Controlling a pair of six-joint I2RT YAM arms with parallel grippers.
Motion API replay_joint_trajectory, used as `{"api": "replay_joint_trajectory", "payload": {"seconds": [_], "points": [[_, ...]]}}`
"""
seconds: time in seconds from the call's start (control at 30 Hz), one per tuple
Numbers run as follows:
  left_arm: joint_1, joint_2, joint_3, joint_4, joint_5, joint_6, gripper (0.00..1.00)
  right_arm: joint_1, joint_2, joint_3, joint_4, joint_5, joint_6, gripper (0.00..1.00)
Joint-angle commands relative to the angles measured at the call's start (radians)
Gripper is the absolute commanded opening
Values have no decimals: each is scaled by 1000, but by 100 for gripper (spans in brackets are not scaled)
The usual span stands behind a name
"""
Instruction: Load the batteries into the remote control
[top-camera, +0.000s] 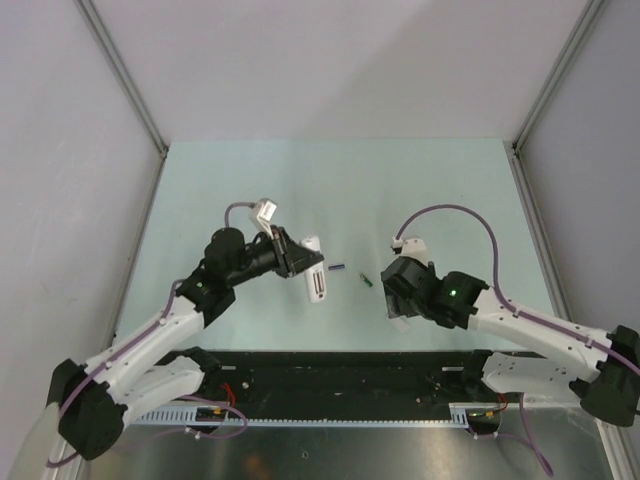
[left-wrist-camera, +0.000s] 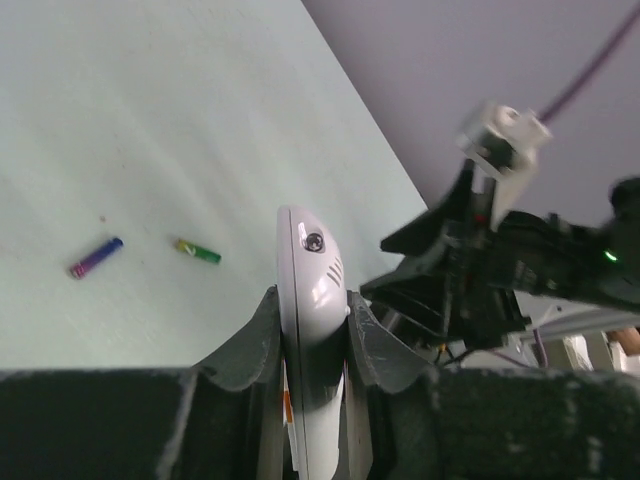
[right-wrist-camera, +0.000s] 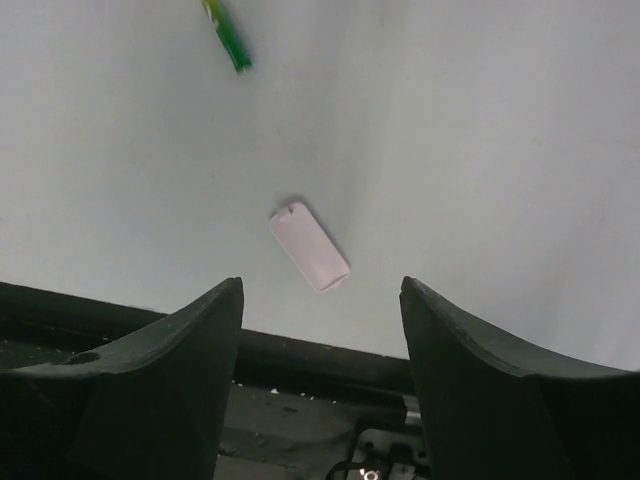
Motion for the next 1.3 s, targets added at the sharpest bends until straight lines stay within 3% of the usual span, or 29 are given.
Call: {"api": "replay_joint_trajectory", "payload": {"seconds": [0.0, 0.2, 0.43, 0.8, 1.27], "points": [[-1, -110, -97, 24, 78, -54, 0, -11, 60, -40, 54, -80, 82, 66], [1, -244, -210, 15, 68, -97, 0, 60, 128, -115, 187, -54, 116, 56], [-1, -331, -260, -35, 63, -86, 0, 114, 257, -123, 267, -37, 95, 54], [-1, -356, -263, -72, 61, -61, 0, 45, 358, -132, 298, -35, 88, 51], [-1, -333, -266, -71, 43, -69, 0, -49, 295, -252, 404, -170, 84, 44]]}}
